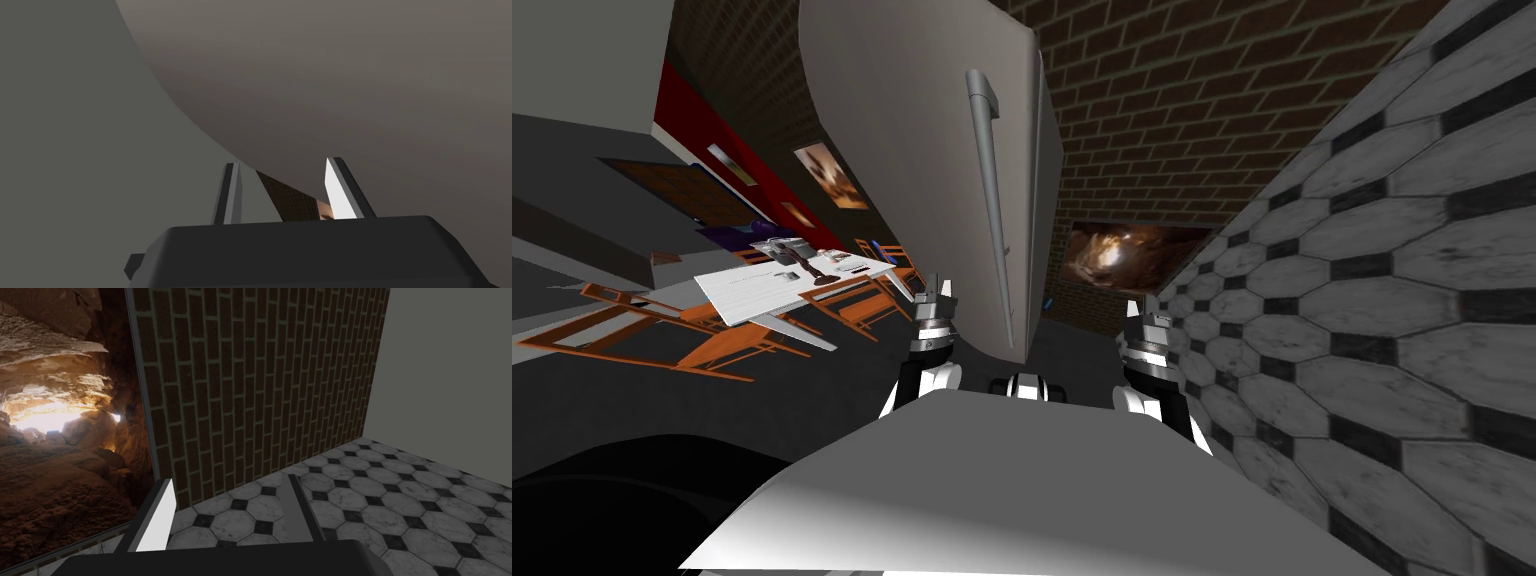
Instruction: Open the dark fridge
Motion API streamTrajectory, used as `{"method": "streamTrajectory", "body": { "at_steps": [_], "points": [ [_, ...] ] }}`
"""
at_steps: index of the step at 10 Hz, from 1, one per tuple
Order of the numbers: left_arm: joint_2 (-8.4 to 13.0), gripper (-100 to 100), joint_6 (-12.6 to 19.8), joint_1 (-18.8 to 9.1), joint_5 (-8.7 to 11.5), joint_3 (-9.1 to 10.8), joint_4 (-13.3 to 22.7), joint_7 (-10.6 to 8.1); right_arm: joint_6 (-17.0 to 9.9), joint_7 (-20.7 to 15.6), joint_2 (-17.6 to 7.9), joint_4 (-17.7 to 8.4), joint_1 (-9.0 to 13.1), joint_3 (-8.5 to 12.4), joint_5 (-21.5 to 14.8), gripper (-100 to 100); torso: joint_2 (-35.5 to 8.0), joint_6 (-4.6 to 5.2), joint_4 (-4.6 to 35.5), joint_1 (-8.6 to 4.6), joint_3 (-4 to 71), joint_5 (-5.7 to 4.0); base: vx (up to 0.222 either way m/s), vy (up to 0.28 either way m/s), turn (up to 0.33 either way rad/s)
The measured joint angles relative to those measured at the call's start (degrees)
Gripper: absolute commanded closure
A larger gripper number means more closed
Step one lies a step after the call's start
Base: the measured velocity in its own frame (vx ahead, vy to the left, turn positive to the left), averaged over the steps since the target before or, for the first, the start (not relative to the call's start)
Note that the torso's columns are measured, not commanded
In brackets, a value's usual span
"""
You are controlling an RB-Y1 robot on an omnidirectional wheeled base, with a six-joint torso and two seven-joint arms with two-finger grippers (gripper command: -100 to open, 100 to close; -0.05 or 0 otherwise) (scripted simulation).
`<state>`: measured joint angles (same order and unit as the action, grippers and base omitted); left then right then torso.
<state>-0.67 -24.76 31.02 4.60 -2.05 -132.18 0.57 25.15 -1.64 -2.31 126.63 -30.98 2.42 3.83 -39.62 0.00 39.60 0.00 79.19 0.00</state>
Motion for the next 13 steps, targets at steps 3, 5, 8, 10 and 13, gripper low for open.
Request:
{"method": "streamTrajectory", "body": {
  "at_steps": [3,5,8,10,13],
  "points": [
    [4.7,-100,1.3,-3.2,0.6,0.96,2.8,-1.23,0.0,0.0,0.0,0.0,0.0,0.0,0.0,0,-2.7,0.0,2.6,-0.04,5.3,-0.01,-0.041,-0.027,-0.011],
    [7.6,-100,3.2,-7.2,1.1,1.83,5.9,-2.58,0.0,0.0,0.0,0.0,0.0,0.0,0.0,0,-2.7,0.0,2.7,-0.02,5.4,-0.01,-0.053,-0.036,-0.02],
    [10.2,-100,5.3,-11.4,1.9,2.84,10.0,-4.68,0.0,0.0,0.0,0.0,0.0,0.0,0.0,0,-2.6,0.0,2.7,0.01,5.4,0.01,-0.043,-0.025,-0.009],
    [11.4,-100,6.3,-14.0,2.4,3.48,12.7,-5.8,0.0,0.0,0.0,0.0,0.0,0.0,0.0,0,-2.6,0.0,2.7,-0.01,5.4,0.0,-0.037,-0.029,-0.011],
    [13.0,-100,8.3,-18.8,3.2,4.68,16.5,-7.68,0.0,0.0,0.0,0.0,0.0,0.0,0.0,0,-2.7,-0.01,2.7,0.02,5.4,0.0,-0.042,-0.028,-0.016]
  ]
}}
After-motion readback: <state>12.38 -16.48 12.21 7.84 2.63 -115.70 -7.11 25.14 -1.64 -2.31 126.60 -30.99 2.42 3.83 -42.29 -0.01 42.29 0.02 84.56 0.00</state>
